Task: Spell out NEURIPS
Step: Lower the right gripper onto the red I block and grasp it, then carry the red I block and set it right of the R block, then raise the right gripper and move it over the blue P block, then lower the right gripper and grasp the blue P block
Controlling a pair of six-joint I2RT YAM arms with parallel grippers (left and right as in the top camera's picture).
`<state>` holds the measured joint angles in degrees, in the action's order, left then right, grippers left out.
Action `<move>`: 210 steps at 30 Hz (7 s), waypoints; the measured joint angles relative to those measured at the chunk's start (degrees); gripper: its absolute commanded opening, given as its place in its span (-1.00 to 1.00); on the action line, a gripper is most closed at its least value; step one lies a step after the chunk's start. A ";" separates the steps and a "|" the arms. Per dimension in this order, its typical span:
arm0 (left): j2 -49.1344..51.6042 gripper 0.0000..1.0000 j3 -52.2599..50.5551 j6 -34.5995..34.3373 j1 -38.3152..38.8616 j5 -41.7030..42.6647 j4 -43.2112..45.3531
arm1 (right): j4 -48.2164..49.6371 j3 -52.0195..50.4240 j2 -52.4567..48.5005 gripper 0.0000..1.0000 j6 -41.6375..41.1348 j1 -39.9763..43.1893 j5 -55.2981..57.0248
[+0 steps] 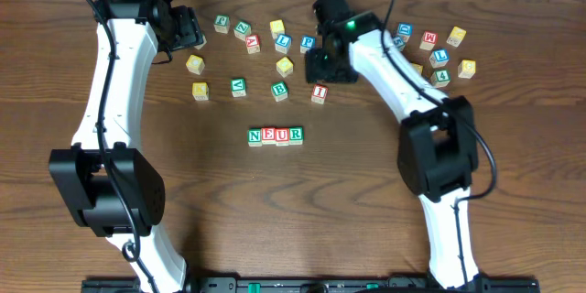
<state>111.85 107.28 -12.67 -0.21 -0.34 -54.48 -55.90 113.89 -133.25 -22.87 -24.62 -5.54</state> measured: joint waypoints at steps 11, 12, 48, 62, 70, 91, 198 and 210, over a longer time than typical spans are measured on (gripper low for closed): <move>0.00 0.50 0.00 0.02 0.00 0.00 -0.02 | -1.68 0.00 -2.12 -0.05 -1.79 -0.33 0.00; 0.00 0.50 0.00 0.00 0.00 0.00 -0.02 | -2.21 0.00 -2.14 -0.06 -1.86 -0.33 -0.04; 0.00 0.50 0.00 0.00 0.00 0.00 -0.59 | -18.05 0.00 -2.14 -0.40 3.85 -4.04 -0.48; 0.00 0.50 0.00 0.02 0.00 0.00 -0.57 | -19.96 0.00 -2.14 -0.40 1.77 -7.28 -2.38; 0.00 0.50 0.00 0.02 0.00 -0.02 -0.57 | -21.75 0.00 -2.12 -0.41 1.38 -7.52 -3.87; 0.00 0.50 0.00 0.02 0.00 -0.02 -0.37 | -28.26 2.62 -2.16 -0.43 2.97 -7.02 -5.44; 0.00 0.50 -0.11 0.00 0.00 0.00 0.48 | 14.67 18.27 -16.39 -0.05 -1.51 0.26 6.67; 0.00 0.50 -0.11 0.00 0.00 0.00 0.46 | 14.62 18.27 -16.39 -0.43 -1.88 0.26 6.69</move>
<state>111.85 107.18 -12.67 -0.21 -0.34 -54.02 -41.28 132.16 -149.64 -24.75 -24.36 1.15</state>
